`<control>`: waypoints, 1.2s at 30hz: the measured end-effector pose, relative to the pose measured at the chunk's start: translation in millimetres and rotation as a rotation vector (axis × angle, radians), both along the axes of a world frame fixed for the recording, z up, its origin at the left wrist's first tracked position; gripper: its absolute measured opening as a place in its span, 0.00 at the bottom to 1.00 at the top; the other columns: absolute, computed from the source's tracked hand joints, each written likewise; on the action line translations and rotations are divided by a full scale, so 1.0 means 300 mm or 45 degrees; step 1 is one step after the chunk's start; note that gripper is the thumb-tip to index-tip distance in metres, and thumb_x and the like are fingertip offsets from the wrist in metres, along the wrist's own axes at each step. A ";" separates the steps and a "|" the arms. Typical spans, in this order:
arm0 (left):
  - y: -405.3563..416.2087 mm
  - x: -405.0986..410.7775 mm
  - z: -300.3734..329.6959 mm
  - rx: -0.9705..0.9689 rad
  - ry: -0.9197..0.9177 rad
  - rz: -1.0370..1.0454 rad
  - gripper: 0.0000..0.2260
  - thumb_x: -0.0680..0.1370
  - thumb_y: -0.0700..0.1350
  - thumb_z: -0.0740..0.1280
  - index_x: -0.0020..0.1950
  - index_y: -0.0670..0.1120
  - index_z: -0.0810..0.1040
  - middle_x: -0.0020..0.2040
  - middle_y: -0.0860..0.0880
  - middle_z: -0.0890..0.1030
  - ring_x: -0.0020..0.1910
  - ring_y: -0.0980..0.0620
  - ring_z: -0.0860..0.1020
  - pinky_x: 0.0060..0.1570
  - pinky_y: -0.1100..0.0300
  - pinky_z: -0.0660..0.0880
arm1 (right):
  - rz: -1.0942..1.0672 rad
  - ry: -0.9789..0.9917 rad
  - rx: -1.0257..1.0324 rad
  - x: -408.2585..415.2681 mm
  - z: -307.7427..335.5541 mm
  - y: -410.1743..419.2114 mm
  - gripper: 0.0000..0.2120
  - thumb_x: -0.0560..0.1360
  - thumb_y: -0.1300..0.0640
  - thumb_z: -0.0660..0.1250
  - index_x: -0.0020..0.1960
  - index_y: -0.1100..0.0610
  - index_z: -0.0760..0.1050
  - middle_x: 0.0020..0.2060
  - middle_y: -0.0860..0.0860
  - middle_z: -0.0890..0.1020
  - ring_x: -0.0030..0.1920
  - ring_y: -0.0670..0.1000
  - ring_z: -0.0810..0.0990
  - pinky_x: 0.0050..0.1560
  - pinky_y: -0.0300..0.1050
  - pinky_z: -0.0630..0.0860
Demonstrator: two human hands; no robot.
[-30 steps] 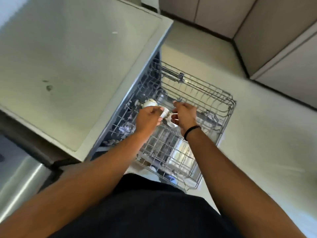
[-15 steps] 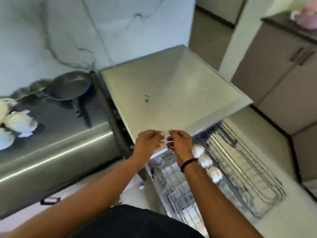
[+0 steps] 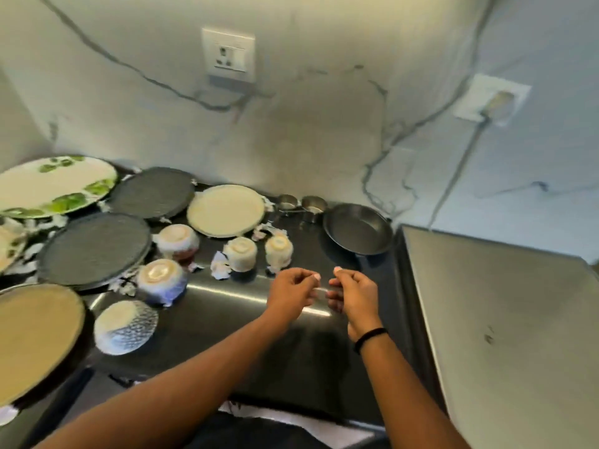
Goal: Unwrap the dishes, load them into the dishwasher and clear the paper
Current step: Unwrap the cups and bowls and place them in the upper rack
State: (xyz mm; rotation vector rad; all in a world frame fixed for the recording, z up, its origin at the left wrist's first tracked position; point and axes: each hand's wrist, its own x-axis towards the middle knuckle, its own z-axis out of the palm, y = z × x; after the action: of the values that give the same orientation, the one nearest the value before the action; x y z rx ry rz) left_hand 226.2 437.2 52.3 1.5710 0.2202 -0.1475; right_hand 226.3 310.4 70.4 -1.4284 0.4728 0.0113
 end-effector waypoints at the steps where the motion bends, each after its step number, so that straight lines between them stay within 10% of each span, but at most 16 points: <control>1: 0.054 0.025 -0.007 0.004 -0.003 0.040 0.04 0.80 0.42 0.69 0.48 0.45 0.84 0.42 0.46 0.86 0.43 0.48 0.85 0.45 0.54 0.82 | 0.040 0.021 0.008 0.034 -0.003 0.051 0.05 0.80 0.58 0.69 0.48 0.60 0.78 0.39 0.55 0.80 0.31 0.50 0.78 0.28 0.41 0.76; 11: 0.253 0.152 -0.028 0.553 -0.142 0.123 0.07 0.76 0.49 0.73 0.53 0.53 0.82 0.49 0.58 0.82 0.44 0.60 0.80 0.47 0.61 0.79 | 0.142 0.209 -0.075 0.247 -0.078 0.255 0.05 0.80 0.57 0.68 0.52 0.60 0.78 0.41 0.53 0.81 0.38 0.53 0.80 0.30 0.42 0.77; 20: 0.232 0.310 0.024 1.174 -0.282 -0.177 0.26 0.76 0.47 0.70 0.73 0.53 0.68 0.70 0.50 0.67 0.61 0.48 0.77 0.54 0.56 0.75 | 0.204 0.207 -0.328 0.377 -0.127 0.255 0.09 0.79 0.56 0.69 0.58 0.56 0.76 0.49 0.52 0.81 0.40 0.50 0.80 0.35 0.45 0.77; 26: 0.229 0.406 0.025 1.461 -0.252 -0.371 0.25 0.75 0.46 0.71 0.71 0.47 0.69 0.66 0.43 0.73 0.60 0.43 0.78 0.54 0.51 0.76 | 0.406 0.285 -0.525 0.413 -0.124 0.251 0.14 0.77 0.51 0.70 0.61 0.53 0.75 0.55 0.49 0.80 0.55 0.51 0.79 0.63 0.55 0.77; 36: 0.251 0.450 -0.029 1.563 -0.327 -0.487 0.22 0.75 0.47 0.72 0.67 0.47 0.72 0.60 0.45 0.80 0.59 0.46 0.79 0.53 0.53 0.75 | 0.387 0.289 -0.575 0.385 -0.126 0.276 0.13 0.81 0.50 0.65 0.63 0.51 0.77 0.54 0.49 0.80 0.49 0.45 0.76 0.50 0.44 0.74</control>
State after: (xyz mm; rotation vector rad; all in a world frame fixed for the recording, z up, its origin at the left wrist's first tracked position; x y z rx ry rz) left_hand 361.4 512.4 43.6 2.8219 -0.2663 -0.1046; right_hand 341.9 393.2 32.7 -1.9454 0.4561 0.3318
